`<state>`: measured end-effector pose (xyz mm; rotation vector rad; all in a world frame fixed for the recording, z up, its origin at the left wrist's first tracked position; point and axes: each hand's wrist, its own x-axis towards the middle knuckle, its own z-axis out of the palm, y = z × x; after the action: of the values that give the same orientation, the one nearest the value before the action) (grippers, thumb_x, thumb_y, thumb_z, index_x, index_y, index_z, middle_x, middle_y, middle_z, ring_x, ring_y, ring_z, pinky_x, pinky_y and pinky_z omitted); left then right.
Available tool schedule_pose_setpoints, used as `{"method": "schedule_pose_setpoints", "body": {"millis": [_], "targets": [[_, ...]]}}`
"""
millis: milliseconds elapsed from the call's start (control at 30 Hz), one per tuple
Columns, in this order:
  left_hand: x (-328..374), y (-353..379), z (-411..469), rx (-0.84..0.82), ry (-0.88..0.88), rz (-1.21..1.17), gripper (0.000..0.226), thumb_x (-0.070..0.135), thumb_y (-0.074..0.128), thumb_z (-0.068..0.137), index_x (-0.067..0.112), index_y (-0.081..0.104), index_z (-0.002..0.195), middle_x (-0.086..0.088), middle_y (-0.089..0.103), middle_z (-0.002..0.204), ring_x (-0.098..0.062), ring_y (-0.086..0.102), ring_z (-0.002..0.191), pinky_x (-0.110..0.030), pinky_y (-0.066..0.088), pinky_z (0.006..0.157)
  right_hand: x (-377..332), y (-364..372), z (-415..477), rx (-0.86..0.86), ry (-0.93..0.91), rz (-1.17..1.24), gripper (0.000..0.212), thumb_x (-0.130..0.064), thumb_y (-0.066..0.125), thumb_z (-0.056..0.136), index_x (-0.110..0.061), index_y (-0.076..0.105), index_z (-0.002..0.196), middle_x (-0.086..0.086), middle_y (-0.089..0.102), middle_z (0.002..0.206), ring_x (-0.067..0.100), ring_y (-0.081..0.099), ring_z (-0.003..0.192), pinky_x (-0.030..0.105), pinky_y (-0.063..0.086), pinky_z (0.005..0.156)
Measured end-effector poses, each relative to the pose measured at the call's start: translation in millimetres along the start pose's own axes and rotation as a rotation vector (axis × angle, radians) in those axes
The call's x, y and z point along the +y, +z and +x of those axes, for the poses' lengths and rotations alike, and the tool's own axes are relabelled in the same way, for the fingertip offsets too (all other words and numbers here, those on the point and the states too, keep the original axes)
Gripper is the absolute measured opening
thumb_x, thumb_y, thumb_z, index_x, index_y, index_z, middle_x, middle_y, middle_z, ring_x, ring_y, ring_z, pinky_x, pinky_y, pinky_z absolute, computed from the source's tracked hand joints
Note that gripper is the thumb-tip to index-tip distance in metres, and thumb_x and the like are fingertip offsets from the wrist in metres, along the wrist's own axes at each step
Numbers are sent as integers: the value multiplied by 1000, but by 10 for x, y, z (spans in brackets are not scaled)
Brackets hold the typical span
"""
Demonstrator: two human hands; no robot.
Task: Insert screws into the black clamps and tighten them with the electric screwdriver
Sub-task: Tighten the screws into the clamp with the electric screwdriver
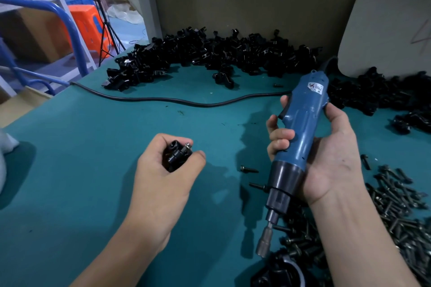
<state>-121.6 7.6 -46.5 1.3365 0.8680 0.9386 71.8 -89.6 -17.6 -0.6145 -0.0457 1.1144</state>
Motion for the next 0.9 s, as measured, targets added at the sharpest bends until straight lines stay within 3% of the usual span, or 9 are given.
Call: {"method": "schedule_pose_setpoints", "body": {"millis": [267,533,700,833,900], "targets": [[-7,-1,1,4,-5,19,25,36,76,70,33,67,92,6,62,78,-8,52,71,-14,46,60,8,-31,10,-13,32,45,55,-66,57,84,-24,76,113,5,58,103,10,50,51,24,47,46],[-13,-11,-10,-1,6,27,20,21,83,83,31,68,89,5,61,77,-8,52,69,-11,44,57,-7,-13,-4,17,7,3,60,-74,57,83,-25,78,109,4,56,95,9,48,48,24,46,44],[-6,7,-15,-11,20,39,20,14,80,85,29,66,85,15,58,68,-2,47,60,-11,41,50,-7,0,-13,7,9,17,61,-76,56,82,-26,77,110,3,55,94,8,47,46,22,46,43],[22,27,-37,-38,54,82,18,24,78,71,28,64,82,13,61,68,-4,48,57,-13,40,47,2,26,-12,11,-11,77,73,-82,55,80,-19,76,112,5,56,94,7,48,49,22,47,45],[21,32,-49,-56,73,125,19,25,74,67,26,64,84,7,66,72,-7,51,58,-15,42,48,-3,61,-8,26,-29,105,74,-78,65,76,-12,72,111,5,56,94,7,49,53,22,48,48]]}}
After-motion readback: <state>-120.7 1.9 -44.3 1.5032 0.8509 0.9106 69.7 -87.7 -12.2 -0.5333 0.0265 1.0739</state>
